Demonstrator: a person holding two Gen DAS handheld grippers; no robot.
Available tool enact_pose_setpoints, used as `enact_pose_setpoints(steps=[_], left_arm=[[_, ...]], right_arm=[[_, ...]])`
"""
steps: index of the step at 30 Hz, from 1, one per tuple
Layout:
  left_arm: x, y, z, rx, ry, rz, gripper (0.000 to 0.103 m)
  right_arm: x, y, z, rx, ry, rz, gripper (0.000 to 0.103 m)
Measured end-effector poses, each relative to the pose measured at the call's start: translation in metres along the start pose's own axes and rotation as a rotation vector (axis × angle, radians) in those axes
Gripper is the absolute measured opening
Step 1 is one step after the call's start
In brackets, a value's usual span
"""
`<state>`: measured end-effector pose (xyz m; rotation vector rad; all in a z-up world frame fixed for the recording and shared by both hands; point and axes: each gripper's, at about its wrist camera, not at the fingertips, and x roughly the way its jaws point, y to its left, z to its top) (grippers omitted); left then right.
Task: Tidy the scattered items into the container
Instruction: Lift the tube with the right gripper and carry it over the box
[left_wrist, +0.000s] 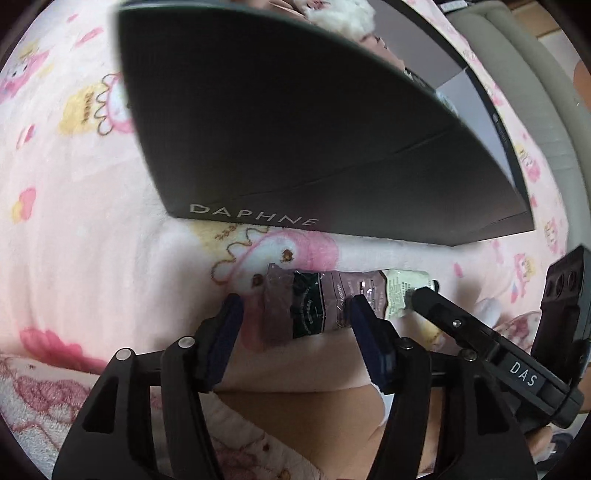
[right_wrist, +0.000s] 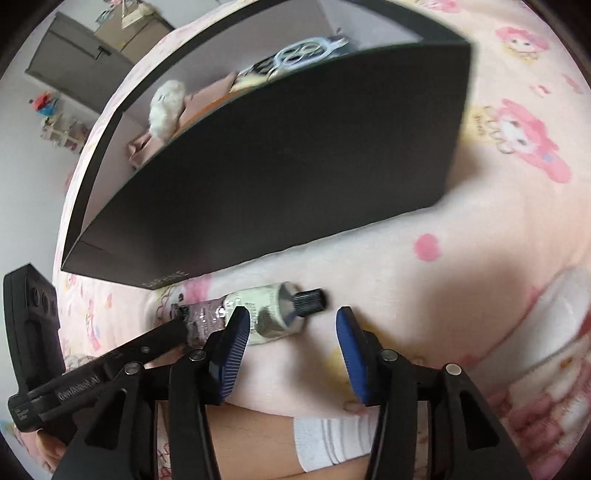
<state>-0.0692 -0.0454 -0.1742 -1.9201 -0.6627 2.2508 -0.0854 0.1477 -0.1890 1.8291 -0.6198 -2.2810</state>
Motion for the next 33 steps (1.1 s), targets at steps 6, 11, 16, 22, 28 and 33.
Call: enact_pose_setpoints(steps=[6, 11, 16, 22, 28, 33], left_arm=[[0.002, 0.001, -0.002, 0.019, 0.029, -0.038, 0.057], [-0.013, 0.006, -0.010, 0.030, -0.034, -0.056, 0.051], [-0.039, 0.004, -0.022, 0.097, -0.112, -0.114, 0.048], [-0.109, -0.016, -0.025, 0.176, -0.227, -0.216, 0.048], [-0.157, -0.041, 0.043, 0.166, -0.350, -0.213, 0.048], [-0.109, -0.054, 0.126, 0.105, -0.322, -0.146, 0.048]], right_arm=[[0.021, 0.006, 0.002, -0.006, 0.017, 0.063, 0.051], [0.014, 0.010, -0.005, -0.029, -0.023, 0.077, 0.046], [-0.007, 0.012, -0.015, -0.042, -0.086, 0.103, 0.044], [-0.070, 0.020, -0.014, -0.075, -0.189, 0.156, 0.044], [-0.121, 0.049, 0.061, -0.149, -0.291, 0.197, 0.044], [-0.104, 0.060, 0.144, -0.202, -0.231, 0.138, 0.044]])
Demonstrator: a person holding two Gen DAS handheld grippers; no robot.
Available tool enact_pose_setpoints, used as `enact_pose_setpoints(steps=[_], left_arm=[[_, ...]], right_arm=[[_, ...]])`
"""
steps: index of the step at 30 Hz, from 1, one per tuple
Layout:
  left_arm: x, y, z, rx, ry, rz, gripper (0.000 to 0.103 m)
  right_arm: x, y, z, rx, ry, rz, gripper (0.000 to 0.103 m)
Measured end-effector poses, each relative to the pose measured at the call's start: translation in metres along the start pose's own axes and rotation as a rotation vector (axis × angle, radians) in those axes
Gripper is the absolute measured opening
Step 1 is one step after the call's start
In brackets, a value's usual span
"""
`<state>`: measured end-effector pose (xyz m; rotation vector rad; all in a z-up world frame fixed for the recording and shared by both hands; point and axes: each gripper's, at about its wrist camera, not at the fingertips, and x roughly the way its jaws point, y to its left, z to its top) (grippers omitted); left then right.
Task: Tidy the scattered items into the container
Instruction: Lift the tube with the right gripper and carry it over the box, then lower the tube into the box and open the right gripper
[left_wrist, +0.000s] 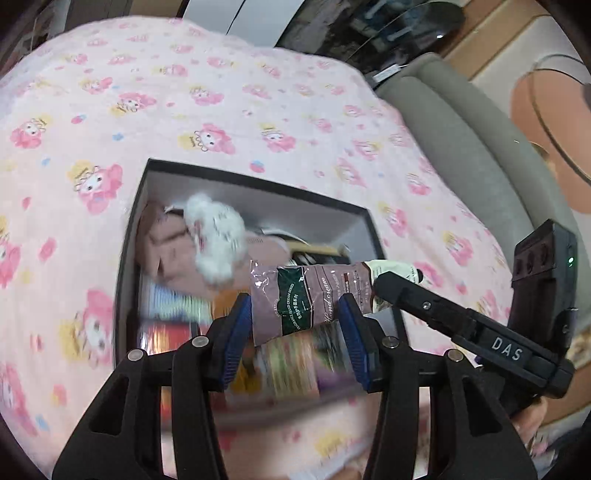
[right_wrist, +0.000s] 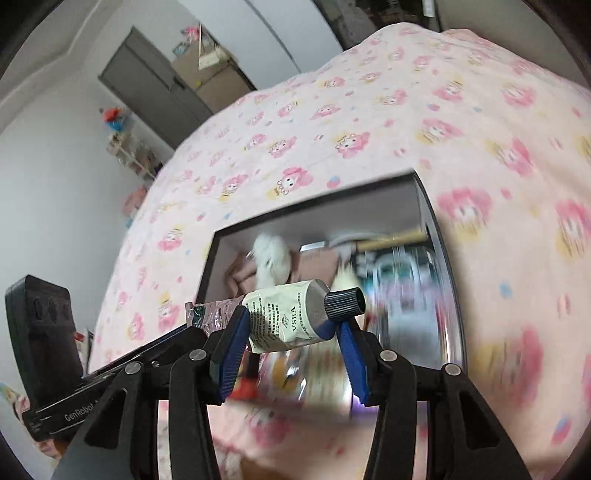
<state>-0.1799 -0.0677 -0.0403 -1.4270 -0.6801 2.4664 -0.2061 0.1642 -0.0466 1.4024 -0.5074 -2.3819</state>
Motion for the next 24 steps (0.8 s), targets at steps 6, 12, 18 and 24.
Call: enact_pose_setpoints(steps=[6, 12, 18, 24], left_arm=[[0.078, 0.028, 0.040, -0.080, 0.115, 0.023, 0.050], [0.108, 0.021, 0.053, -0.013, 0.169, 0.081, 0.050], [0.089, 0.021, 0.047, 0.000, 0.044, 0.100, 0.050], [0.105, 0.027, 0.050, -0.034, 0.073, 0.152, 0.038]], right_arm=[[0.068, -0.020, 0.044, -0.011, 0.106, -0.068, 0.044], [0.102, -0.052, 0.047, 0.065, 0.180, -0.067, 0.045], [0.080, -0.052, 0.044, 0.058, 0.116, -0.056, 0.045], [0.067, -0.037, 0.044, -0.025, 0.027, -0.138, 0.042]])
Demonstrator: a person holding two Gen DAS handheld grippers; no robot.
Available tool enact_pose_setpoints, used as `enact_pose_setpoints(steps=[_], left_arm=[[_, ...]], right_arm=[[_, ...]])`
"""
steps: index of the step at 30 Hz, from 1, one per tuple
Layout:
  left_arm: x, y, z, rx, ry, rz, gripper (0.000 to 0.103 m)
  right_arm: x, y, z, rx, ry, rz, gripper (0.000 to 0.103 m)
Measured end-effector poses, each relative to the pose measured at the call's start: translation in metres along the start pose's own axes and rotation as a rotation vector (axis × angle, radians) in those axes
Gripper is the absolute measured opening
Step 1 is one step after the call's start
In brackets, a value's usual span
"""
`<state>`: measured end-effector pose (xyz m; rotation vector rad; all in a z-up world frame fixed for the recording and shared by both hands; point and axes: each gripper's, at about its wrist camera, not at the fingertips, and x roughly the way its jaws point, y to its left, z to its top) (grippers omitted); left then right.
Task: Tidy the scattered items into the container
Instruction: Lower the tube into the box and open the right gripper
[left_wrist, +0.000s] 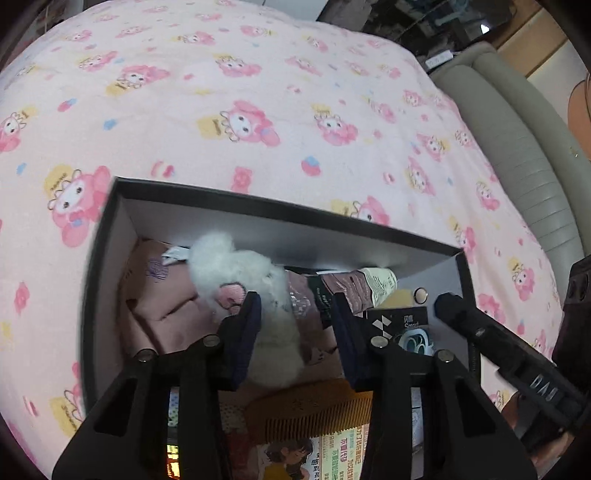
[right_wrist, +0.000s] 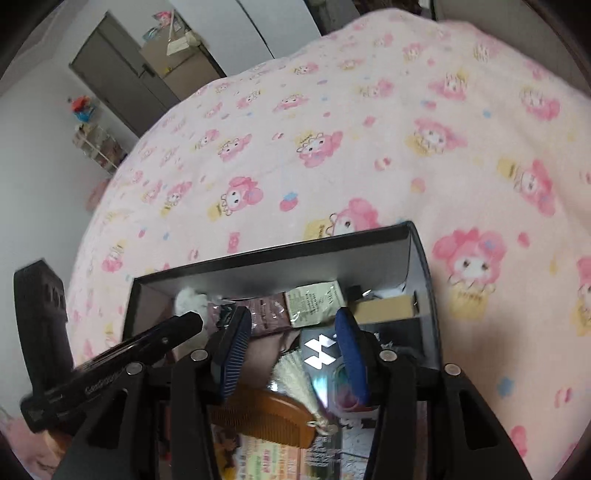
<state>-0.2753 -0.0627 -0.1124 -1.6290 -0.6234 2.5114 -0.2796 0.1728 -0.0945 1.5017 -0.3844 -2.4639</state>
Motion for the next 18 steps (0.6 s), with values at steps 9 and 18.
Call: enact_pose_setpoints(steps=[9, 18], left_arm=[[0.037, -0.031, 0.009, 0.051, 0.121, -0.076, 0.031], [0.028, -0.017, 0.011, 0.002, 0.098, -0.064, 0.032]], right_arm=[[0.022, -0.006, -0.002, -0.017, 0.066, -0.058, 0.037], [0.032, -0.004, -0.005, -0.036, 0.104, -0.080, 0.034]])
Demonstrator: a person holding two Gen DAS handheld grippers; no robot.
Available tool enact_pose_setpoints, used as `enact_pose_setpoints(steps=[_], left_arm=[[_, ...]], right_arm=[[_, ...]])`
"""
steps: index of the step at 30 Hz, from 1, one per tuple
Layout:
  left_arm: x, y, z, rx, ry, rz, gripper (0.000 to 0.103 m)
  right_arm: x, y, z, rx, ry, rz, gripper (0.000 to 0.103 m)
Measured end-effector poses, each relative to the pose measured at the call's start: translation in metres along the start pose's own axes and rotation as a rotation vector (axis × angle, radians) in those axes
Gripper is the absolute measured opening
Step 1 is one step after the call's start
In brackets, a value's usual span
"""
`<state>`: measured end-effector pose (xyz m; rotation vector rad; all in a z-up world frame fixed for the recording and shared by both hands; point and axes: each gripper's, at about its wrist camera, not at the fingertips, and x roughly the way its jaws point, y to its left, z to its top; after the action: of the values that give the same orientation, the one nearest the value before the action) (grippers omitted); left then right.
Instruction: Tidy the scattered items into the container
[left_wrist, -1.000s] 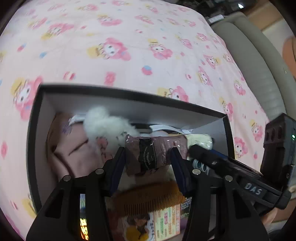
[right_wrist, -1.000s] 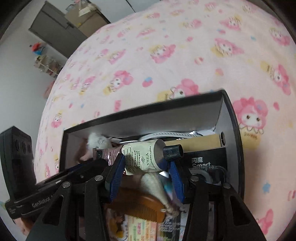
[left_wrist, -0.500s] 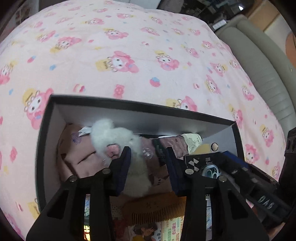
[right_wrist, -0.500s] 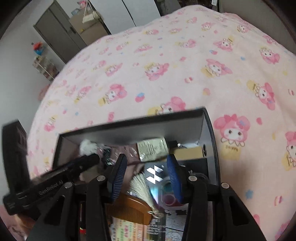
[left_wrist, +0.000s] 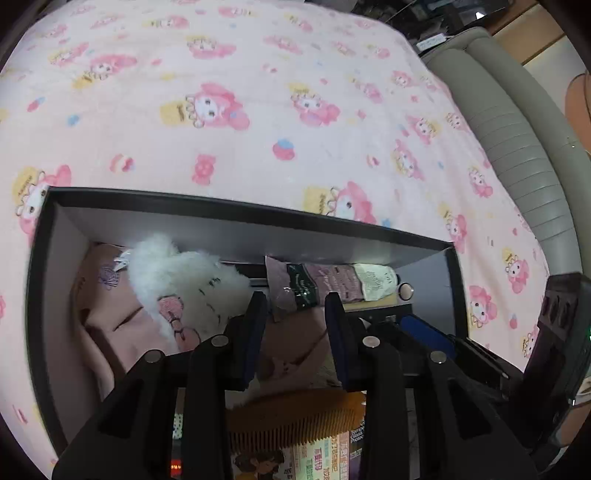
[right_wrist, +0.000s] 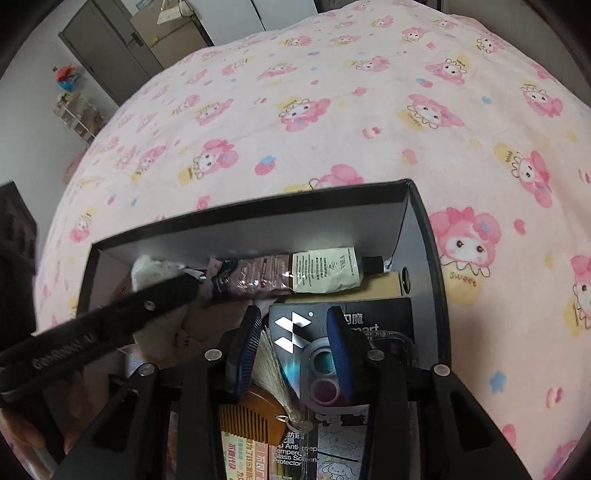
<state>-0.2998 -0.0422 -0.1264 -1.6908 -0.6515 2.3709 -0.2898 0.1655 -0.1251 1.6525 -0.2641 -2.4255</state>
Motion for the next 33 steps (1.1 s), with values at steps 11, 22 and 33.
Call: enact_pose_setpoints(steps=[11, 22, 33], left_arm=[[-0.003, -0.024, -0.002, 0.069, 0.003, -0.078, 0.036], [-0.177, -0.076, -0.088, 0.307, -0.473, 0.234, 0.099], [-0.275, -0.088, -0.181, 0.270, -0.616, 0.284, 0.102]], right_arm=[[-0.009, 0.000, -0.007, -0.008, -0.007, -0.025, 0.034], [-0.133, 0.032, -0.064, -0.046, -0.303, -0.192, 0.074], [-0.247, 0.055, -0.148, -0.025, -0.466, -0.178, 0.082]])
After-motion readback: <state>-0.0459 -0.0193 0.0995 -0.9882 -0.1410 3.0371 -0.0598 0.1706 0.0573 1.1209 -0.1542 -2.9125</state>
